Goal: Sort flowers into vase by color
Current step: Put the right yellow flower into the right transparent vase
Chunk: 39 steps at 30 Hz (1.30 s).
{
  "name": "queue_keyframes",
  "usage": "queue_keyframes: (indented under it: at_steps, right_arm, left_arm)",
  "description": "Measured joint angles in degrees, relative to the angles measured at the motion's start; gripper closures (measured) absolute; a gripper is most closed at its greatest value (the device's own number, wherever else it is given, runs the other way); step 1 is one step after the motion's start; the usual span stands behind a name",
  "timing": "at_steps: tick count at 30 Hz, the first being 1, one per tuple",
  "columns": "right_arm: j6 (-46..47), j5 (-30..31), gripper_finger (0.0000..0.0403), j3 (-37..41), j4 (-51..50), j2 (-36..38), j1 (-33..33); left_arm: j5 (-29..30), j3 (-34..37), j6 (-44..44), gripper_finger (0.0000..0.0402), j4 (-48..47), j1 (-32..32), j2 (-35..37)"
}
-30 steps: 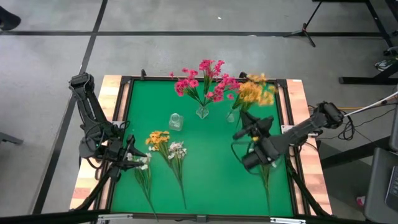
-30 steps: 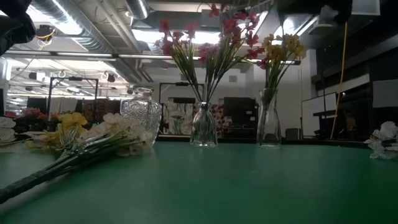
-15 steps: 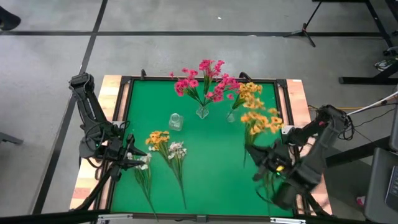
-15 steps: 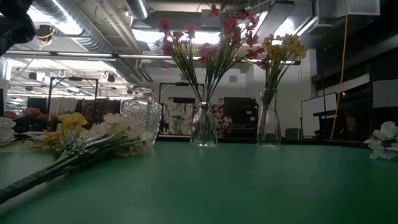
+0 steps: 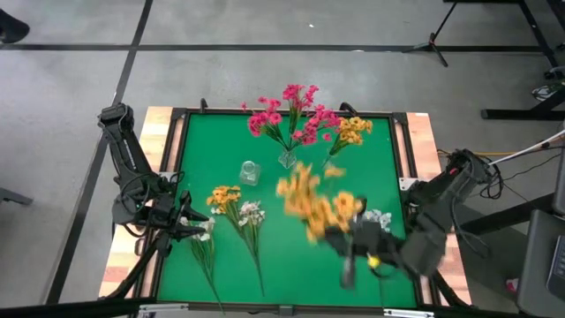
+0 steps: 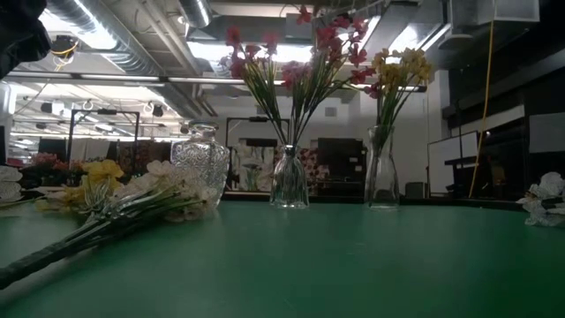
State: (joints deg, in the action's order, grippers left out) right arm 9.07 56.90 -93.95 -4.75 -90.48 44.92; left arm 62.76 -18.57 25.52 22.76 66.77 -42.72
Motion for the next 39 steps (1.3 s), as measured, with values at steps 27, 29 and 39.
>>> queue_keyframes:
  at_steps: [27,29,39]
  right_arm:
    - [-22.2,-14.0,0.039,55.3,32.9,45.1,-21.6]
    - [-24.4,-14.7,0.039,59.0,38.2,45.2,-23.5]
    - [-30.7,-19.0,0.039,69.2,51.0,38.6,-33.7]
  left_arm:
    - [7.1,0.0,2.6,0.0249,-1.6,0.0,0.0]
    - [7.1,0.0,2.6,0.0249,-1.6,0.0,0.0]
    - [11.8,0.0,2.4,0.0249,-1.8,0.0,0.0]
